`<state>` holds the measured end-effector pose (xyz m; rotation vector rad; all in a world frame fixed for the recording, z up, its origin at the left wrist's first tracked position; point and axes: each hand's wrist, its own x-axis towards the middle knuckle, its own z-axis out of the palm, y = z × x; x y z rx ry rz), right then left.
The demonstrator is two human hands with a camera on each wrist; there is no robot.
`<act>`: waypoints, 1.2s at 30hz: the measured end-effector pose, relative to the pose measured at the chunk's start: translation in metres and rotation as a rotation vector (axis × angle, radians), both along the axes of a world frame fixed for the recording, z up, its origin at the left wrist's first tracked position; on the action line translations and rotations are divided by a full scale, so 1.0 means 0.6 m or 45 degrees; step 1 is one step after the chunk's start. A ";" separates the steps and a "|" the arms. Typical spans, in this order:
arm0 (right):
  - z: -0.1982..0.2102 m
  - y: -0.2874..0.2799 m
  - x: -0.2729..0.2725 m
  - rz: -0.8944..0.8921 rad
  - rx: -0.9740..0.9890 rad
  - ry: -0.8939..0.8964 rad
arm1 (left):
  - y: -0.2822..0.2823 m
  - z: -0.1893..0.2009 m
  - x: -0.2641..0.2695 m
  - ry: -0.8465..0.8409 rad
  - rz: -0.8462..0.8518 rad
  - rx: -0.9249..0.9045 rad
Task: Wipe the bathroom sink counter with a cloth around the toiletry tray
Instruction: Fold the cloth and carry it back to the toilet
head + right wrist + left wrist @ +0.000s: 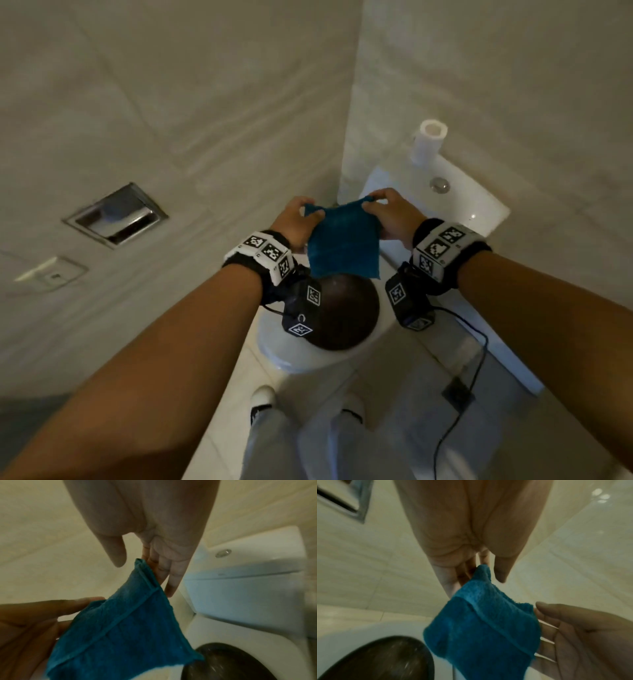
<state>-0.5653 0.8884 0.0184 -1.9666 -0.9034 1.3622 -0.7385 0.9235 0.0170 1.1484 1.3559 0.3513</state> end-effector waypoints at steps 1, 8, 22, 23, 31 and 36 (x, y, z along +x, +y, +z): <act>-0.028 -0.007 0.002 0.017 -0.033 0.056 | -0.006 -0.024 0.001 -0.043 0.016 -0.064; -0.178 -0.052 0.004 -0.008 -0.061 0.070 | -0.028 -0.179 -0.003 -0.023 -0.037 -0.100; -0.514 -0.087 -0.020 0.187 -0.258 -0.232 | -0.039 -0.540 -0.024 0.334 -0.605 0.048; -0.529 -0.089 -0.020 0.208 -0.270 -0.244 | -0.039 -0.557 -0.024 0.328 -0.601 0.047; -0.621 -0.091 -0.018 0.235 -0.240 -0.280 | -0.033 -0.652 -0.021 0.405 -0.647 0.216; -0.654 -0.095 -0.016 0.300 -0.233 -0.329 | -0.038 -0.684 -0.021 0.435 -0.674 0.207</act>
